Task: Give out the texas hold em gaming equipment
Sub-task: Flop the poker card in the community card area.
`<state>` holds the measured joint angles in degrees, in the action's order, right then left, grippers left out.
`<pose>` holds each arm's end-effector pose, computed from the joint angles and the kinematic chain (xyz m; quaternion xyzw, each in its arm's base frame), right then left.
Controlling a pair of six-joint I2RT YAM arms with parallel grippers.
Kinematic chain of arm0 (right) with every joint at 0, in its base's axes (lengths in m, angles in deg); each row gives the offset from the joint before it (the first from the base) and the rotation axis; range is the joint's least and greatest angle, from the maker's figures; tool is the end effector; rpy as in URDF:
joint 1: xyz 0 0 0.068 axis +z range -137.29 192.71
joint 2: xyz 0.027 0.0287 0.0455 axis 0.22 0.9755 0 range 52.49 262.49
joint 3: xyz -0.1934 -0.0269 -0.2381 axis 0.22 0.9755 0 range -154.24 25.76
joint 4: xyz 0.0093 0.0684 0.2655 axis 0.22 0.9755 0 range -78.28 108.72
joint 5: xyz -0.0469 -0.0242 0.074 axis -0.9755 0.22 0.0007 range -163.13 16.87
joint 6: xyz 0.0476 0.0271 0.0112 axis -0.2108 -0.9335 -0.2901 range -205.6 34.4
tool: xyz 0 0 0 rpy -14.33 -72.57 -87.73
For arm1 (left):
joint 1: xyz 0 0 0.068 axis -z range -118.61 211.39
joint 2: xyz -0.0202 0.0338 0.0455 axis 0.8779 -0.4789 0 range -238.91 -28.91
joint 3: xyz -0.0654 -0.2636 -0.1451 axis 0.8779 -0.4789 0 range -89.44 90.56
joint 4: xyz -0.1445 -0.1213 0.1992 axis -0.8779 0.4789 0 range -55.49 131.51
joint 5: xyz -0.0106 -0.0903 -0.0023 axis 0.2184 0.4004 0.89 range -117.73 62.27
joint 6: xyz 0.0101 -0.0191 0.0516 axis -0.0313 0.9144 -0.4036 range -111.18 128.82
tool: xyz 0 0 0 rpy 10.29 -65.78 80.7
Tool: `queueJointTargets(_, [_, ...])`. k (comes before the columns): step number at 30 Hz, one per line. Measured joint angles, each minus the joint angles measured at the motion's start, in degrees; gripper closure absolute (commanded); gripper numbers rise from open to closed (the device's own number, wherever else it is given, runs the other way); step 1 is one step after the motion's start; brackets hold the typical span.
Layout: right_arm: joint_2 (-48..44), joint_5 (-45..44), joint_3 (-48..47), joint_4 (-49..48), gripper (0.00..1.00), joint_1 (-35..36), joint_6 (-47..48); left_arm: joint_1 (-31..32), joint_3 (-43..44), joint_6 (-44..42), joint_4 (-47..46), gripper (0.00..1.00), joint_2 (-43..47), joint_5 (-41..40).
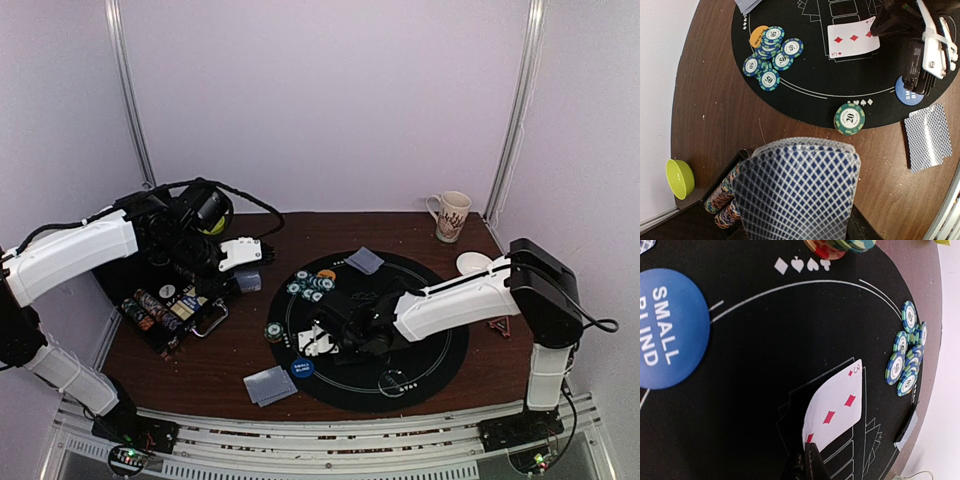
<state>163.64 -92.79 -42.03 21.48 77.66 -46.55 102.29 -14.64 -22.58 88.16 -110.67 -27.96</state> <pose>0.1912 0.3784 0.1711 -0.7034 0.6181 -0.0880 0.3399 0.2240 -0.1941 0.3407 0.5702 0.7813 -0.0191 0.2530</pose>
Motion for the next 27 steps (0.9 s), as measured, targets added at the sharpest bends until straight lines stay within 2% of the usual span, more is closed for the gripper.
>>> queueJointTargets(10, [5.0,3.5,-5.9,2.2,1.0,-0.6,0.3,0.0,0.0,0.0,0.0,0.54,0.0,0.0])
queueJointTargets(27, [6.1,6.7,-8.2,3.9,1.0,-0.8,1.5,0.0,0.0,0.0,0.0,0.54,0.2,0.0])
